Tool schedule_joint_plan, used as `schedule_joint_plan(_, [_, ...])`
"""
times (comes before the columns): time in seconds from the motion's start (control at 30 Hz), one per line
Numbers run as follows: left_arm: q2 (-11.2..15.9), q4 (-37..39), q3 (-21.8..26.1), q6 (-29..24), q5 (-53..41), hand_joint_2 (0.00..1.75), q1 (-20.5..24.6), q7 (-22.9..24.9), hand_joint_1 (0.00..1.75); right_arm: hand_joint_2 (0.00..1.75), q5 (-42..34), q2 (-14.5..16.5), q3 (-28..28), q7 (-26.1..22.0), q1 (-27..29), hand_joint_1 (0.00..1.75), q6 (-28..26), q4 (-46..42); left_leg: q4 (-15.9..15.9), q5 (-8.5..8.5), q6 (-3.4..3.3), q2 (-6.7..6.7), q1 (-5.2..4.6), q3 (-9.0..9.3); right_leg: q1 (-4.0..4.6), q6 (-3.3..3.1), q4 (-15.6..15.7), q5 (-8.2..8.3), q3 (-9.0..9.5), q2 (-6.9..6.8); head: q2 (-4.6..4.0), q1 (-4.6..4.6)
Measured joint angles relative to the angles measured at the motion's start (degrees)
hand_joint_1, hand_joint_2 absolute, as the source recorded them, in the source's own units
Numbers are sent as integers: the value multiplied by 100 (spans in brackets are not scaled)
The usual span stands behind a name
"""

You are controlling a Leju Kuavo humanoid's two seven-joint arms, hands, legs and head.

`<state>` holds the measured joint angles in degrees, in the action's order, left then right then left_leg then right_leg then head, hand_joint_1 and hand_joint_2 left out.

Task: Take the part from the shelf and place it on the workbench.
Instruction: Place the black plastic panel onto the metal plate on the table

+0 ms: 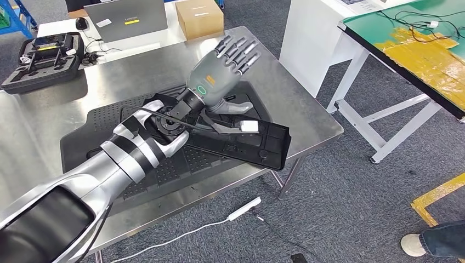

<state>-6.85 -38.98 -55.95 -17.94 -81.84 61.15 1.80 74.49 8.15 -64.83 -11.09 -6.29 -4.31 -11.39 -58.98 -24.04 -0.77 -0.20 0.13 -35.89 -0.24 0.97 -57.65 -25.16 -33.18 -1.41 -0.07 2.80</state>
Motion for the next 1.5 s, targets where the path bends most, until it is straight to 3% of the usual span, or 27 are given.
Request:
schedule_joint_plan(0.43, [-20,261,509,-637,-101,0,-65,165,0,0,-105,7,106,-8,28,0,-46,0,0,0,0,0,-1,-1,0,0,0,0,0,0,0,0])
schedule_joint_plan(0.57, [7,266,703,-1212,177,0,-93,-19,0,0,-98,7,160,-8,28,0,-88,0,0,0,0,0,-1,-3,0,0,0,0,0,0,0,0])
schedule_joint_plan(0.73, [105,-108,1376,-2150,795,0,-298,-721,0,0,-139,54,236,-27,27,0,-237,1,0,0,0,0,0,-2,1,0,-1,0,0,0,0,0])
schedule_joint_plan(0.93, [75,-1200,3010,-2221,1500,0,-850,-2320,0,0,-289,82,283,-151,25,0,-286,4,1,0,1,2,2,-3,1,0,-1,-1,-6,1,0,1])
schedule_joint_plan(1.03, [26,-1510,3534,-2221,2325,0,-1029,-2527,0,0,-342,84,286,-190,24,0,-301,4,1,0,1,1,1,-3,1,0,0,-2,-5,1,0,0])
schedule_joint_plan(1.23, [67,-2012,3621,-2221,4114,0,-1324,-2331,0,0,-350,84,351,-245,25,0,-440,4,1,0,0,0,-1,-6,1,0,0,-2,-4,-1,0,-1])
schedule_joint_plan(1.5, [86,-2202,3613,-2102,4799,0,-1422,-2396,0,0,-337,86,409,-261,24,0,-517,4,-4,-2,-2,-1,-8,-9,-11,2,2,0,-4,-1,0,-1])
